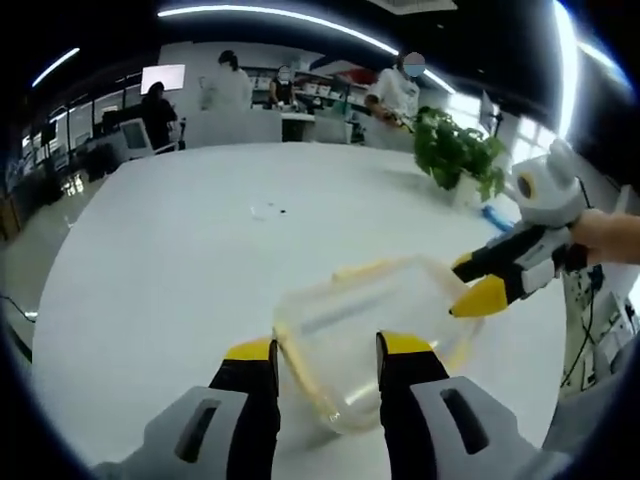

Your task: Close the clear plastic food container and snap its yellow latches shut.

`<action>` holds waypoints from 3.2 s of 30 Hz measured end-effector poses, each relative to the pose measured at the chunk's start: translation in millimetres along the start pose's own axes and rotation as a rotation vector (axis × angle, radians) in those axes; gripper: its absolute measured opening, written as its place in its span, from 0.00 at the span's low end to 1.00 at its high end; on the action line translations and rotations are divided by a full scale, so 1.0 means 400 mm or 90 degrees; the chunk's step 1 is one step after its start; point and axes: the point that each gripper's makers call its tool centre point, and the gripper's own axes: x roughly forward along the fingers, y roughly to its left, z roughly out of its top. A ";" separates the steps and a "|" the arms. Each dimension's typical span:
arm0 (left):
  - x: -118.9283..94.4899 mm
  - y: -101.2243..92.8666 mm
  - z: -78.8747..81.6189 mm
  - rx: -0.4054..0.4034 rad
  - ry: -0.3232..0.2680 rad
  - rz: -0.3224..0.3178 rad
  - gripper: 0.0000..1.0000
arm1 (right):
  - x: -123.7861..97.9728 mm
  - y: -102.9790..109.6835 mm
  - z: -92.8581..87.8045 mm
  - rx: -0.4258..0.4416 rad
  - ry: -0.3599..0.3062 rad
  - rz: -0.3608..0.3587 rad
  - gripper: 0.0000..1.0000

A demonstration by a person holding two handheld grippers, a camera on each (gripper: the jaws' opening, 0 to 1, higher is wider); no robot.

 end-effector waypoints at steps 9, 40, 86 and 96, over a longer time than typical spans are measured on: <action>0.021 0.034 0.026 -0.012 -0.024 0.022 0.36 | 0.038 -0.023 0.061 -0.022 -0.018 -0.018 0.42; 0.031 0.050 0.034 -0.039 -0.004 0.003 0.36 | 0.029 -0.023 0.080 -0.100 -0.029 -0.073 0.42; -0.420 -0.142 -0.124 0.046 -0.130 -0.006 0.76 | -0.270 0.254 -0.195 -0.100 -0.181 -0.034 0.70; -0.447 -0.149 -0.198 0.026 -0.110 -0.009 0.77 | -0.294 0.277 -0.289 -0.059 -0.153 -0.051 0.70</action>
